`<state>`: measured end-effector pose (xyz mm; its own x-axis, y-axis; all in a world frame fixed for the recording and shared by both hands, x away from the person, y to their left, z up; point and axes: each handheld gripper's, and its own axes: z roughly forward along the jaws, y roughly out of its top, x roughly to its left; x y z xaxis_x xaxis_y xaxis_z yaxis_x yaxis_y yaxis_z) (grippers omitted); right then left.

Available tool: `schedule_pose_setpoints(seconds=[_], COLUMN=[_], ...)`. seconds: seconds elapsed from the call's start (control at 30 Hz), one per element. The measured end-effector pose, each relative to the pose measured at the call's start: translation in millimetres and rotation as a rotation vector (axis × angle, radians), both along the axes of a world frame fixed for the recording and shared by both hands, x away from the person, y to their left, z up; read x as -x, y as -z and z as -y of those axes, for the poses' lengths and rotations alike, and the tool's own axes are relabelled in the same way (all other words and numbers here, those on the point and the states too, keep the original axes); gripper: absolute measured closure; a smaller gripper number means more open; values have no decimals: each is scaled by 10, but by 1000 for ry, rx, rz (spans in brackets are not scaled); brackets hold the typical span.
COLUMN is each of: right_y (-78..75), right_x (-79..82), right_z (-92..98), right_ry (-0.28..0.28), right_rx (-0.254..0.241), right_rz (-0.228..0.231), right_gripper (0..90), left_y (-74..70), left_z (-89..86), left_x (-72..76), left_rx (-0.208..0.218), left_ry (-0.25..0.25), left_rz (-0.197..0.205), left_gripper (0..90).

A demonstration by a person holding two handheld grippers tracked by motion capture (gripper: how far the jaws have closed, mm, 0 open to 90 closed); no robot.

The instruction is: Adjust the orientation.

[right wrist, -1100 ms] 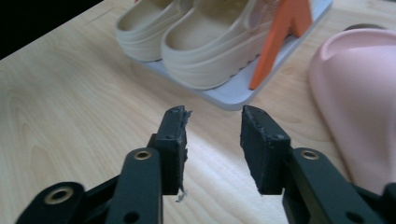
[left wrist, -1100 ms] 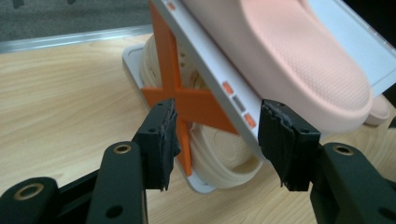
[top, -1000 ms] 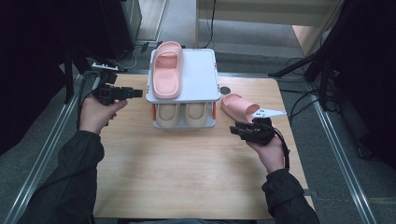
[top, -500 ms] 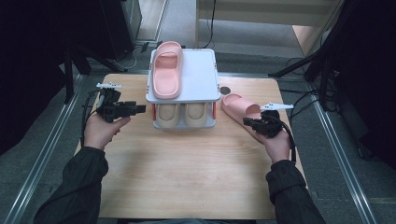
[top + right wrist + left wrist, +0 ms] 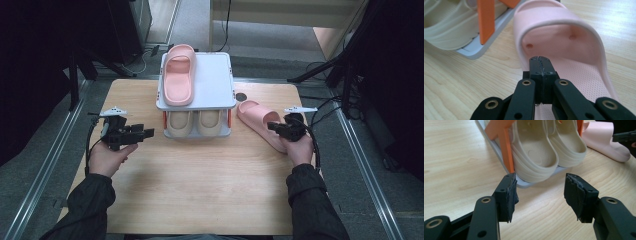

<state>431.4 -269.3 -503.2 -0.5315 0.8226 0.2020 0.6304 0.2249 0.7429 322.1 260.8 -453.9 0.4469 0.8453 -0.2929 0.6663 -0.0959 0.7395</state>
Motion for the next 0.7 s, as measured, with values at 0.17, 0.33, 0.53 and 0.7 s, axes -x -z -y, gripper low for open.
schedule_pose_setpoints(seconds=[0.17, 0.33, 0.53, 0.7], right_y=[55, 60, 80, 91], right_x=[-65, -82, -74, -78], right_z=[-77, -183, -273, -333], right_ry=[-7, -27, -39, -27], right_rx=[29, 41, 49, 12], right_rz=[-20, -40, -56, -70], right_gripper=[900, 900, 900, 900], left_y=[31, 86, 97, 115], left_z=[-25, -58, -131, -143], left_x=[120, 178, 171, 158], left_rx=[5, -1, 41, 50], left_ry=[1, 2, -8, -10], left_rz=[5, 4, -4, -10], left_gripper=[426, 421, 420, 420])
